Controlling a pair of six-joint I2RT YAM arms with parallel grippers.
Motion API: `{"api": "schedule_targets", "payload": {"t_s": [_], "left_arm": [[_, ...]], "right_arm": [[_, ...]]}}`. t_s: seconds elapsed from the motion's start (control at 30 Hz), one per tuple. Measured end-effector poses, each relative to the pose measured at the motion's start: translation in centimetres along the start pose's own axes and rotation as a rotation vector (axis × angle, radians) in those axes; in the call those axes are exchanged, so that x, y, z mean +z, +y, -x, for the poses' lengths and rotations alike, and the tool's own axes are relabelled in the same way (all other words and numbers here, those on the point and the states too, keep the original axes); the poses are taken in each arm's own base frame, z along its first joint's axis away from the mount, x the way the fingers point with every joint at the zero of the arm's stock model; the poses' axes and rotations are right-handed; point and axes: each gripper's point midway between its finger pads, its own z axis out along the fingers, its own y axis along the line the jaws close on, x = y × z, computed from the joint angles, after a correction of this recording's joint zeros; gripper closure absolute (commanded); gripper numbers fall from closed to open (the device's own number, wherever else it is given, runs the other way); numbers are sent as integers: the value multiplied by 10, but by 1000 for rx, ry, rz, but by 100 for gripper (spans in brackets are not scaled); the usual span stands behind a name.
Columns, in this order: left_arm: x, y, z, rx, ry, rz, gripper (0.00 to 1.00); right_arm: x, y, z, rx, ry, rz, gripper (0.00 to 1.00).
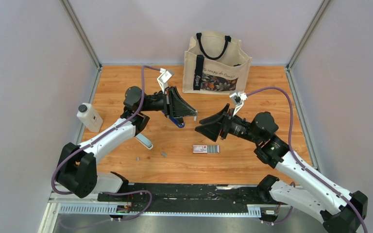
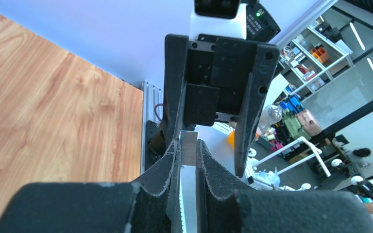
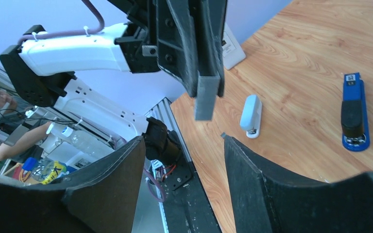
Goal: Unload the staples from the stapler
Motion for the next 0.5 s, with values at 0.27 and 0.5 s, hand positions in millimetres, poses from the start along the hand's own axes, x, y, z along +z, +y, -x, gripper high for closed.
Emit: {"api": "schedule_targets", "payload": {"t_s": [0.27,0.5], "left_arm": [[-2,4,-7,-34,-4,9,81],[-2,0,-5,-26,-7,3,81]], "right_arm": [[11,5,7,20,-10,35,43],[16,4,10,33,-20,47,52]]}}
